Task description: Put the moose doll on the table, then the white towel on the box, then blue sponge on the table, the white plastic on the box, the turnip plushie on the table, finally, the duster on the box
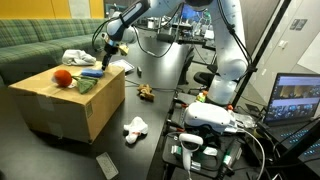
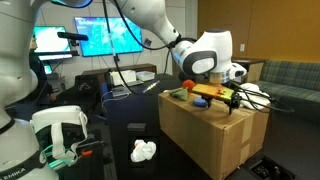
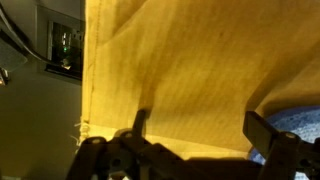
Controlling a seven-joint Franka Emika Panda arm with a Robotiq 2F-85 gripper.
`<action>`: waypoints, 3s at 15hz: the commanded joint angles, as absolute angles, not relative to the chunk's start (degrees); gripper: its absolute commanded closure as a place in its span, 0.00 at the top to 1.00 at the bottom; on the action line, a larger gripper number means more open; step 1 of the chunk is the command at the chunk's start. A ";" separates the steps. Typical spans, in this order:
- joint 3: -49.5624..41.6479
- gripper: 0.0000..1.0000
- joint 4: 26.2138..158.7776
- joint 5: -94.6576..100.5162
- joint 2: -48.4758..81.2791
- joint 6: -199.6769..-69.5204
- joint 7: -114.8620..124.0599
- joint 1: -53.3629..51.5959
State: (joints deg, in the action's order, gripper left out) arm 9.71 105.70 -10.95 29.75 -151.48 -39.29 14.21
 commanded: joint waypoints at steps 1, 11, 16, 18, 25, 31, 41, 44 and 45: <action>14.83 1.00 113.67 -15.28 25.49 -158.49 -48.20 18.82; 28.76 1.00 120.37 -38.92 19.37 -162.28 -72.00 30.06; 33.72 1.00 121.35 -48.34 20.17 -164.13 -80.82 32.54; 34.96 1.00 121.57 -50.66 20.77 -164.50 -82.86 32.99; 36.22 1.00 120.91 -53.01 23.33 -165.32 -85.56 32.54; 36.06 1.00 119.85 -51.91 25.96 -166.20 -84.39 31.44; 34.52 1.00 117.37 -49.60 29.57 -172.30 -82.74 26.52; 32.36 1.00 116.21 -48.03 31.03 -174.14 -81.53 23.76; 31.40 1.00 115.84 -47.56 31.35 -174.53 -81.07 22.78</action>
State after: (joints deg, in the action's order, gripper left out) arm 33.93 118.36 -49.79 29.30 -172.33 -82.95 25.88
